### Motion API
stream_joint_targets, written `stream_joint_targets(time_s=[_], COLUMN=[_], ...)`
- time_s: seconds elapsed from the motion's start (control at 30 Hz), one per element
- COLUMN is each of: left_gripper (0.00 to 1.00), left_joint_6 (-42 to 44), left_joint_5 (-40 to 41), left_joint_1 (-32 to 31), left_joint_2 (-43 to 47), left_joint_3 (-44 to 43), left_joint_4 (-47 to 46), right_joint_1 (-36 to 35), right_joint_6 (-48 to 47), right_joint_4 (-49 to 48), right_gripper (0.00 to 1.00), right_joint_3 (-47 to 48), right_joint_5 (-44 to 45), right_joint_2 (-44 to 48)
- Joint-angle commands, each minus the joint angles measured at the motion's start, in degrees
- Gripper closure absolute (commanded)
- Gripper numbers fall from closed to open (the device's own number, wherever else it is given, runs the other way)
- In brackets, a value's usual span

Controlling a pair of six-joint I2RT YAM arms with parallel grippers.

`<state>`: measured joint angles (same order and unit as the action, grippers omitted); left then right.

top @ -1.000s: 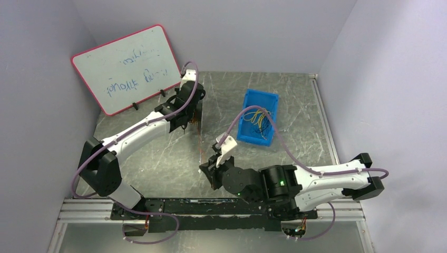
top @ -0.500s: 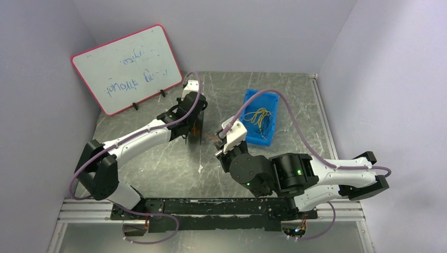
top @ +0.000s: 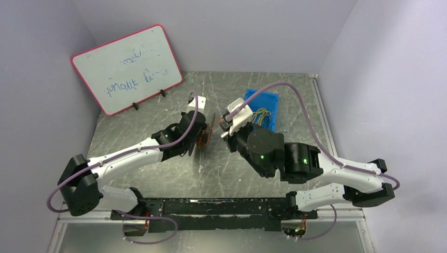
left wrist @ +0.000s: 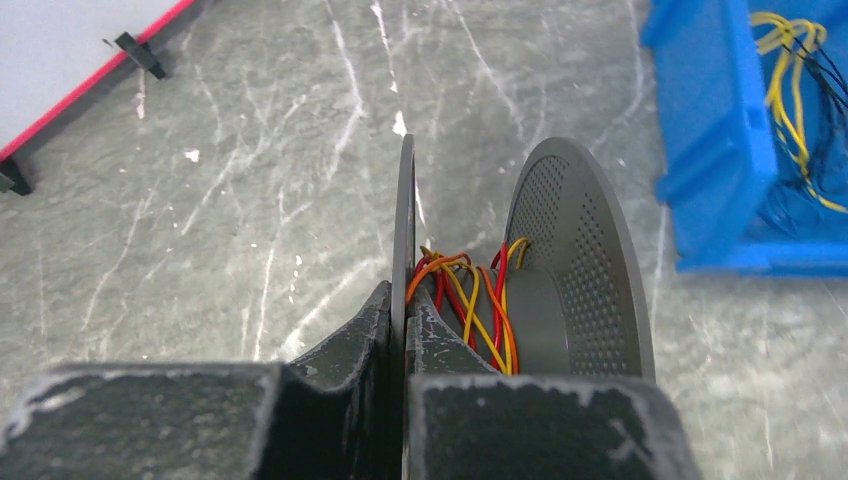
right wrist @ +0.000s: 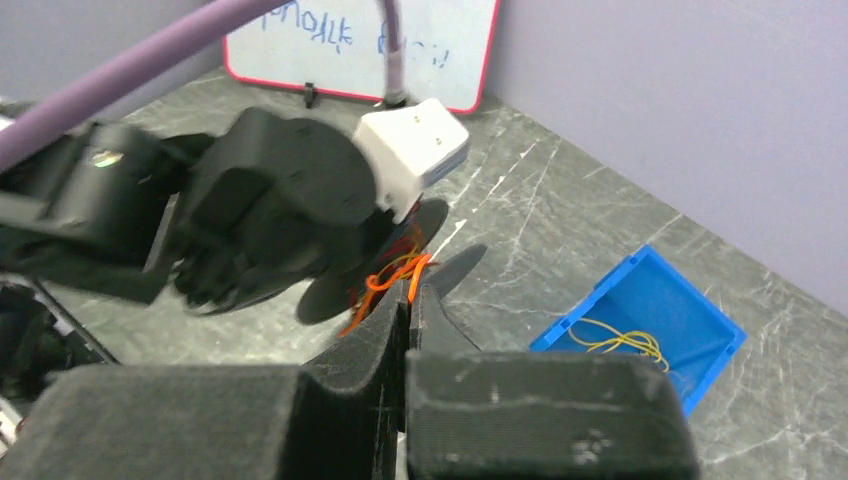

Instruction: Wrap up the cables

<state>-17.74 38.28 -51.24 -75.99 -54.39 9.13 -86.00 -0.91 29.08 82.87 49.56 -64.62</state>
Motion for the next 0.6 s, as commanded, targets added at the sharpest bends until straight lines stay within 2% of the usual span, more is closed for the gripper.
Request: stream_joint_targets(time_s=[0.0, 0.13, 0.33, 0.57], left_gripper=[0.93, 0.93, 0.93, 0.93], left_joint_6=[1.29, 3.09, 1.27, 0.82], left_joint_5=[-0.51, -3.35, -2.80, -3.06], left_joint_1=[-3.63, -6.92, -11.30, -15.73], left_joint_2=[5.10, 9.35, 15.83, 22.36], left_joint_3=[2.56, 5.85, 9.57, 12.45], left_joint_4=[-5.28, -5.93, -2.68, -0.67], right_joint_1=[7.30, 15.51, 26.79, 36.47], right_joint_6=[-4.29, -4.41, -2.26, 1.53], right_joint_4=[-5.60, -7.68, -10.80, -15.00], right_gripper=[1.00, 1.00, 1.00, 1.00], right_joint_3=[-1.78, -2.70, -5.22, -9.69], right_joint_5=[-10.39, -18.36, -28.67, -37.07], right_joint_2=[0.03, -1.00, -1.48, -1.99])
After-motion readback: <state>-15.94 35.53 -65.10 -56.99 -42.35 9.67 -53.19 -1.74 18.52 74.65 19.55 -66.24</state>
